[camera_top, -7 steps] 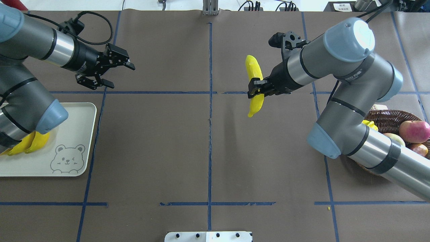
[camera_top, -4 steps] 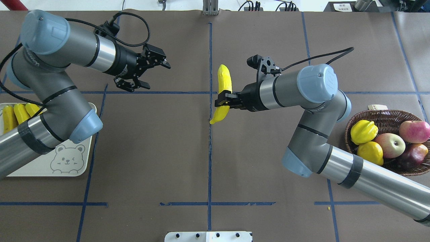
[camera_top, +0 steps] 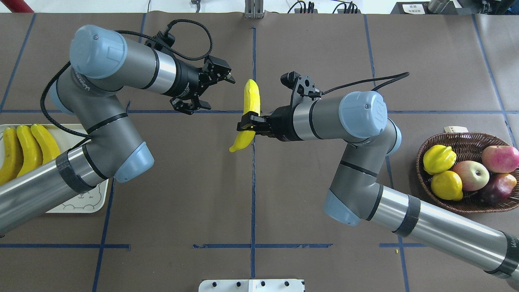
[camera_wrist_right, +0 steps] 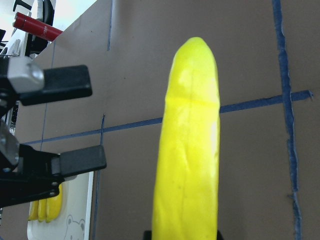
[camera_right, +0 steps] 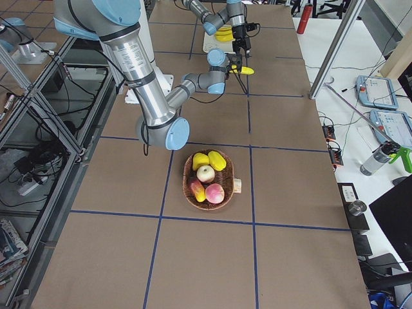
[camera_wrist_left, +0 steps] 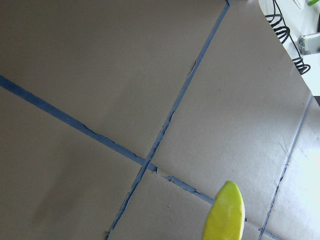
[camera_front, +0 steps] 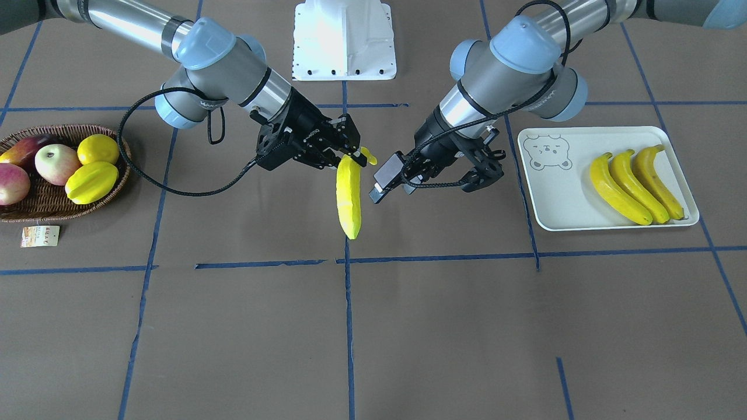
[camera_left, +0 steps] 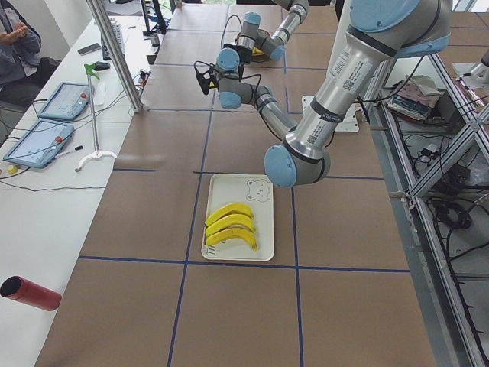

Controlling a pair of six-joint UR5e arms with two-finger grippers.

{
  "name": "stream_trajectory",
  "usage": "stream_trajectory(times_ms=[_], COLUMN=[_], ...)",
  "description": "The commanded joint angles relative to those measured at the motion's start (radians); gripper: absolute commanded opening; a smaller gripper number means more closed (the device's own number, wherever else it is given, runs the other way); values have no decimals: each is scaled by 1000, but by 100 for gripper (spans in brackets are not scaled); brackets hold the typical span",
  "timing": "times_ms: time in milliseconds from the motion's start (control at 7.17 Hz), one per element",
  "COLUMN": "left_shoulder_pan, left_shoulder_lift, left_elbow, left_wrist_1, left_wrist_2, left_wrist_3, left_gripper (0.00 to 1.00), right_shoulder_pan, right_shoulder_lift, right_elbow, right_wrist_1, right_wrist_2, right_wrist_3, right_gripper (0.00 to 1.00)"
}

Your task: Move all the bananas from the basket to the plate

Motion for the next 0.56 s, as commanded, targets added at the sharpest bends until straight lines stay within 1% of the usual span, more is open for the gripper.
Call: stream_trajectory(times_ms=[0, 140, 419], left_shoulder_pan=[21, 23, 43], left_shoulder_lift=[-37, -62, -63], left_elbow=[29, 57, 75], left_wrist_1=[-8, -9, -26], left_wrist_2=[3, 3, 3], left_wrist_3=[1, 1, 4], left_gripper=[100, 100, 100], right_shoulder_pan=[-10, -14, -16], right_shoulder_lift=[7, 7, 9], right_elbow=[1, 3, 9], right_wrist_1=[5, 7, 7], right_wrist_2=[-2, -2, -2], right_wrist_3=[1, 1, 1], right_gripper=[12, 12, 13])
